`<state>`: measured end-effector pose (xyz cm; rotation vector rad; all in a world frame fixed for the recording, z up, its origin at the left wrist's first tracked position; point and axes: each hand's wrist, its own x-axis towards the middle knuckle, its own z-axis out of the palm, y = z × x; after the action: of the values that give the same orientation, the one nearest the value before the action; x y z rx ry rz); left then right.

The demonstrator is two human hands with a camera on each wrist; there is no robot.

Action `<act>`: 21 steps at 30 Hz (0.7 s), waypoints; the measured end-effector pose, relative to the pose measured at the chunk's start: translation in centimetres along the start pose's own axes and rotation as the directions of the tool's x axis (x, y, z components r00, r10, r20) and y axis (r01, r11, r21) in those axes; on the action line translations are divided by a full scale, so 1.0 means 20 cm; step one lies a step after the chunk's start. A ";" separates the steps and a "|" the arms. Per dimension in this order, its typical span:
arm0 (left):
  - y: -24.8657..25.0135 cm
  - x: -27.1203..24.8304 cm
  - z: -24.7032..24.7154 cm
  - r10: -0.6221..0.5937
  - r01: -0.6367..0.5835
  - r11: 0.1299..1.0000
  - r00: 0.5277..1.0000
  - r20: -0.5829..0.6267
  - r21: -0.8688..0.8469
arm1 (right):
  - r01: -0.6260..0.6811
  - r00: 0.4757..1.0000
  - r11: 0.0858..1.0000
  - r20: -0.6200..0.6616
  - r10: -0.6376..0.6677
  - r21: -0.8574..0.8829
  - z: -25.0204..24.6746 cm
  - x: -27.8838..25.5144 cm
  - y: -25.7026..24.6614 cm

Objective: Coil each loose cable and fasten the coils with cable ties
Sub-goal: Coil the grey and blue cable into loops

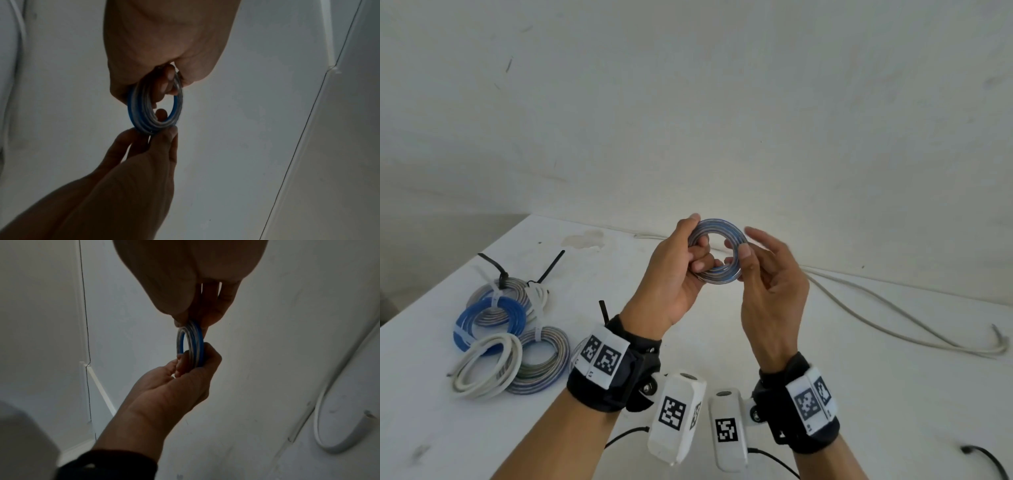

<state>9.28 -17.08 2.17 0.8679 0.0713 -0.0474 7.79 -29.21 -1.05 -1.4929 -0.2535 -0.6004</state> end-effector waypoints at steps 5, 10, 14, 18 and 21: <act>-0.02 0.00 0.00 0.019 -0.021 0.999 0.999 -0.047 -0.026 | -0.015 1.000 1.000 0.001 0.015 0.016 -0.01 0.00 -0.01; -0.02 0.03 -0.02 0.012 -0.012 0.999 1.000 0.011 -0.038 | -0.041 0.997 0.998 0.072 0.038 0.043 -0.05 0.03 -0.01; 0.02 0.05 -0.07 -0.093 0.051 0.962 0.985 0.143 0.269 | -0.041 0.975 0.998 0.214 0.050 -0.049 -0.16 0.08 -0.03; 0.04 0.04 -0.09 -0.220 0.058 0.839 0.946 0.240 0.541 | -0.007 0.921 0.989 0.385 0.064 -0.146 -0.25 0.13 -0.06; 0.02 0.01 -0.09 -0.287 0.087 0.778 0.930 0.229 0.622 | -0.002 0.904 0.985 0.421 0.075 -0.172 -0.27 0.10 -0.07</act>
<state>9.53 -15.40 1.36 1.4884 -0.1683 -0.4209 7.55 -34.84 0.69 -1.7829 -0.5212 -0.2579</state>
